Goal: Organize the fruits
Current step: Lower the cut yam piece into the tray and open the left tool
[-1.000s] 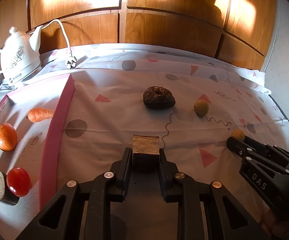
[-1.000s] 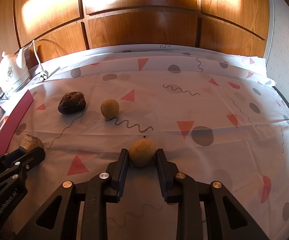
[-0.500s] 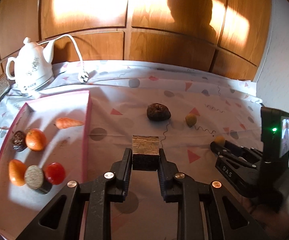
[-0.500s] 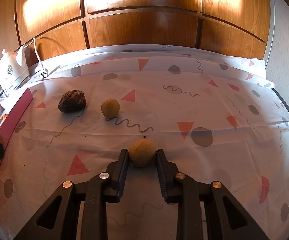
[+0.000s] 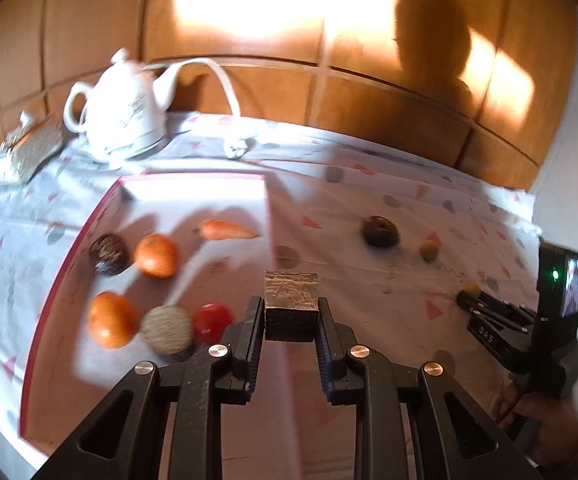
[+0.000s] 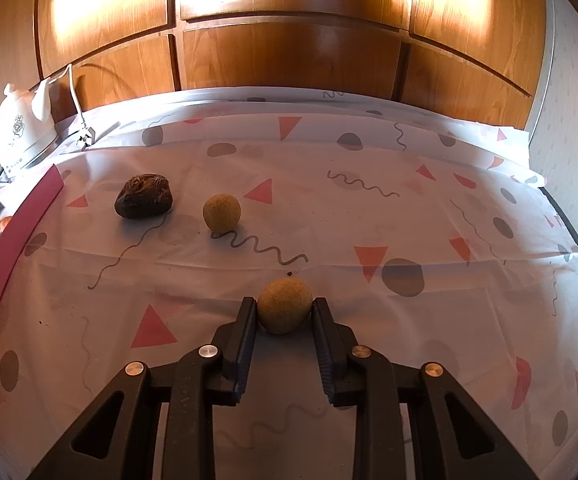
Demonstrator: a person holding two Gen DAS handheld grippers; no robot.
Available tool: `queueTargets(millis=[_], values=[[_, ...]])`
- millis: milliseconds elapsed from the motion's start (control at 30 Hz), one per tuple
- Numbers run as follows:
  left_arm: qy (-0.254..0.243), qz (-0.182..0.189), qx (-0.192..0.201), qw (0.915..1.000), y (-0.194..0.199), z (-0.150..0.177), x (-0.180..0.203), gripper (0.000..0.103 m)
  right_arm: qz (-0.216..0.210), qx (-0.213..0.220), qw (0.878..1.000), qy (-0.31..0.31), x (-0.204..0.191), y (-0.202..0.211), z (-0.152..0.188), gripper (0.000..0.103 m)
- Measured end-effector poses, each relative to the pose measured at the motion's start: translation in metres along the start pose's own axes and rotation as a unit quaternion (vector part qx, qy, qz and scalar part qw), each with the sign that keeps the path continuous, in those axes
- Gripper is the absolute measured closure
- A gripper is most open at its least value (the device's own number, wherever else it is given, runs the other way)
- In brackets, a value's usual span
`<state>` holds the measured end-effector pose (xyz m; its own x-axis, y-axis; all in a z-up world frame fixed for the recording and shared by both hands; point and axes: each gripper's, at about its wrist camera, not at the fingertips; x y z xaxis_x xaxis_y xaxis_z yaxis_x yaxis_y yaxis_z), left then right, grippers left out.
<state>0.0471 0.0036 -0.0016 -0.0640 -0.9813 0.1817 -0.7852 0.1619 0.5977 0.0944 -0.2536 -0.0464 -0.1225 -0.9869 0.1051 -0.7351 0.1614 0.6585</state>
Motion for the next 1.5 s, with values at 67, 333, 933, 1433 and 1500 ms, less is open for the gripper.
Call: queueTargets(millis=[67,333,933,1433,1500], values=[[0.018,-0.015,0.005,0.9997,0.004,-0.002,-0.019,0.079,-0.001,0.0,1.0,0.0,0.0,0.0,0.0,0.075],[0.083,-0.073,0.015,0.9938,0.009,-0.012,-0.094,0.079,-0.005,-0.001,1.0,0.0,0.001,-0.001,-0.001,0.075],[0.129,-0.114,-0.005,0.985,-0.009,-0.006,-0.129,0.065,-0.005,-0.001,1.0,0.0,0.001,-0.001,-0.001,0.075],[0.079,-0.104,0.002,0.9914,0.013,0.005,-0.092,0.064,-0.021,-0.003,0.999,0.041,-0.021,0.008,-0.002,0.076],[0.076,-0.101,0.001,0.992,0.013,0.006,-0.089,0.064,-0.036,-0.005,0.998,0.041,-0.028,0.01,-0.002,0.076]])
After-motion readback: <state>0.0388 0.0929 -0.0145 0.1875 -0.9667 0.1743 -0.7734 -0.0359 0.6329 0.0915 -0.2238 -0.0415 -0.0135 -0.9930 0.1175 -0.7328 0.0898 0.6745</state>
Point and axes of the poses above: each gripper's, at about its wrist camera, not at the fingertips, and y roughly against the way its jaws point, x to its right, z to its underside, and after that the axes turned 7 degrees about x, right-handed
